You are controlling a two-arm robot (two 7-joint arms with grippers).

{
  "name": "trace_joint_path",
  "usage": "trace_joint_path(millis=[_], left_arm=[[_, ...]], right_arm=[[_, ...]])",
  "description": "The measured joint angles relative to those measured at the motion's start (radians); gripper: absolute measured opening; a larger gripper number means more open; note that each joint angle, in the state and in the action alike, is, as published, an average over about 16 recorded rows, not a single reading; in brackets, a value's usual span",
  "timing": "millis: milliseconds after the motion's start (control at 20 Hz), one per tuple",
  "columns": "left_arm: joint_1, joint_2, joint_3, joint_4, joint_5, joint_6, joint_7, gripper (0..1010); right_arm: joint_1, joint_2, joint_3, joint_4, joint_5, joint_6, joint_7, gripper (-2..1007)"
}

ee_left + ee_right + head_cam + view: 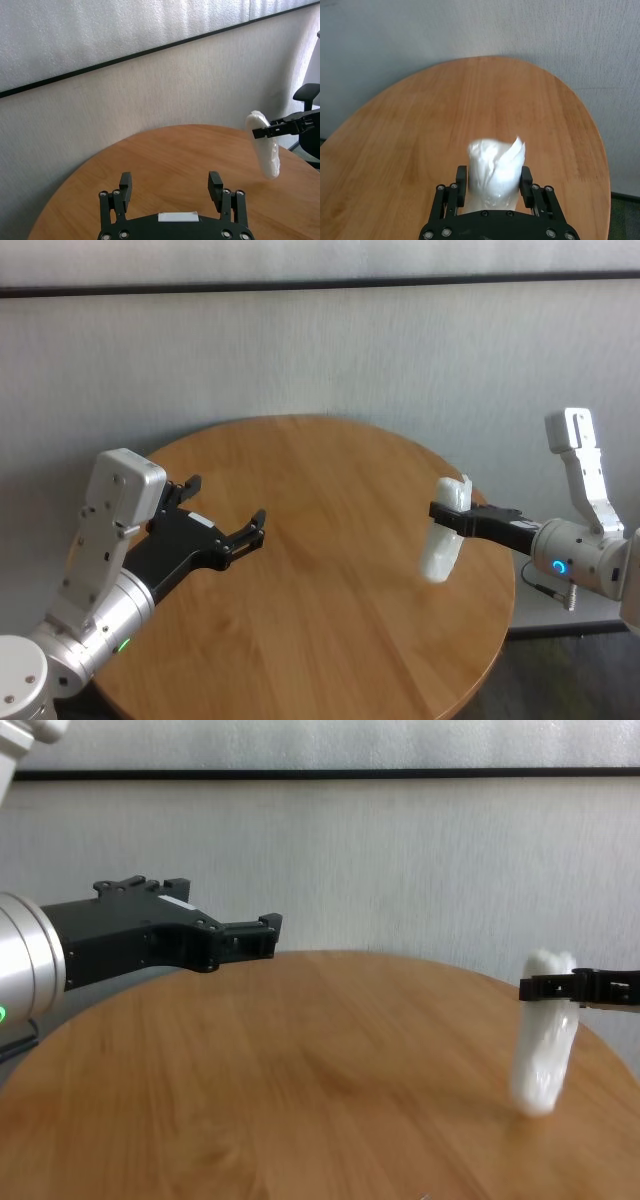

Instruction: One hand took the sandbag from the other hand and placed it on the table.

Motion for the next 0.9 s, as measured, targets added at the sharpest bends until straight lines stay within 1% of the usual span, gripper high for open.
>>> trace_joint_path(millis=[600,900], left_arm=[[0.000,0.000,0.000,0.000,0.000,0.000,0.000,1000],[0.000,0.000,0.000,0.000,0.000,0.000,0.000,1000]], right_arm=[[-0.001,0.001,-0.001,-0.001,0.002,0.000,0.000,927],[-0.001,0.001,-0.001,-0.001,0.002,0.000,0.000,997]])
